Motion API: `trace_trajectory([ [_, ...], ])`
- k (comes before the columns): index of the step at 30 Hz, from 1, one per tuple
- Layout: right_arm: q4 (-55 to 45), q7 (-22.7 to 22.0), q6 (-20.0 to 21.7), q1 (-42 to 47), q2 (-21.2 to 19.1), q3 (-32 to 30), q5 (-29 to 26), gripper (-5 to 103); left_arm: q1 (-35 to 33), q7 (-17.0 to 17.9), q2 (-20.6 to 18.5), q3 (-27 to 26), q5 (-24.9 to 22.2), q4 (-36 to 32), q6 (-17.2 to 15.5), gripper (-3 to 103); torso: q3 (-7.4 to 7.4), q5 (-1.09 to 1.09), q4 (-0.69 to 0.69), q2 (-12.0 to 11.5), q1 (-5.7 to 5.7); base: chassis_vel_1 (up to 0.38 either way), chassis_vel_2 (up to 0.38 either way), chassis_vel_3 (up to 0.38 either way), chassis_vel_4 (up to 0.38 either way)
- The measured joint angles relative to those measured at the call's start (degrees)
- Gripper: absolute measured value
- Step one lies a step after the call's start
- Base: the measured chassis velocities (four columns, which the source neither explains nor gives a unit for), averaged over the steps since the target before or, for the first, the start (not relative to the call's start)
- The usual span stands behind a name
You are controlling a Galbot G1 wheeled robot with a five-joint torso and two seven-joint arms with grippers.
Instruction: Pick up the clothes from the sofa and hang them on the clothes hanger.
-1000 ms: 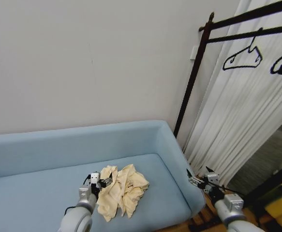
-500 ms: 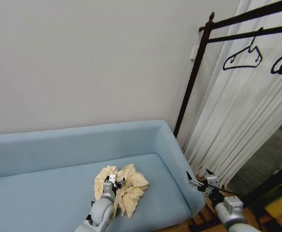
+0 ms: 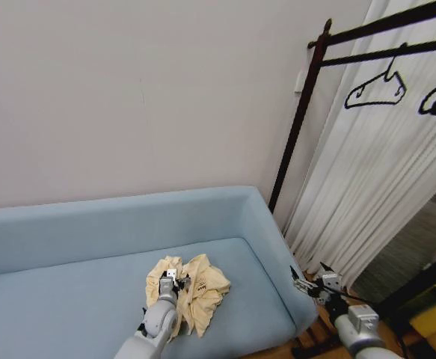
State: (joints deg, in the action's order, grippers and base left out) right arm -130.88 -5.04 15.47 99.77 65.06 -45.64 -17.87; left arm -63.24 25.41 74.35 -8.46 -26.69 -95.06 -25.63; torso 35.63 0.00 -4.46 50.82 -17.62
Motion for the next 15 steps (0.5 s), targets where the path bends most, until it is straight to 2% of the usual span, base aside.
trace_trajectory([
  [2,0.1,0.0,0.0,0.0,0.0,0.1,0.0,100,0.0,0.0,0.0,0.0,0.1,0.4,0.4,101,0.00,0.00,0.00,0.0,0.00,0.000,0.000,0.000,0.000],
  [5,0.3,0.0,0.0,-0.1,0.1,0.2,0.1,100,0.4,-0.1,0.0,0.0,0.8,2.2,1.6,86,0.00,0.00,0.00,0.0,0.00,0.000,0.000,0.000,0.000],
  [7,0.3,0.0,0.0,-0.2,0.1,0.2,0.1,100,0.7,-0.2,0.0,0.1,1.0,2.9,1.9,86,0.00,0.00,0.00,0.0,0.00,0.000,0.000,0.000,0.000],
  [11,0.4,0.0,0.0,-0.2,0.0,0.1,0.2,100,1.7,-0.5,0.0,0.8,1.3,4.4,2.4,64,0.00,0.00,0.00,0.0,0.00,0.000,0.000,0.000,0.000],
  [13,0.4,0.0,0.0,-0.1,0.0,0.1,0.2,100,2.0,-0.6,0.0,1.0,1.3,4.6,2.5,64,0.00,0.00,0.00,0.0,0.00,0.000,0.000,0.000,0.000],
  [15,0.3,0.0,0.0,-0.1,0.1,0.0,0.2,100,2.6,-0.7,0.0,1.4,1.3,4.9,2.5,54,0.00,0.00,-0.01,0.0,0.00,0.000,0.000,0.000,0.000],
])
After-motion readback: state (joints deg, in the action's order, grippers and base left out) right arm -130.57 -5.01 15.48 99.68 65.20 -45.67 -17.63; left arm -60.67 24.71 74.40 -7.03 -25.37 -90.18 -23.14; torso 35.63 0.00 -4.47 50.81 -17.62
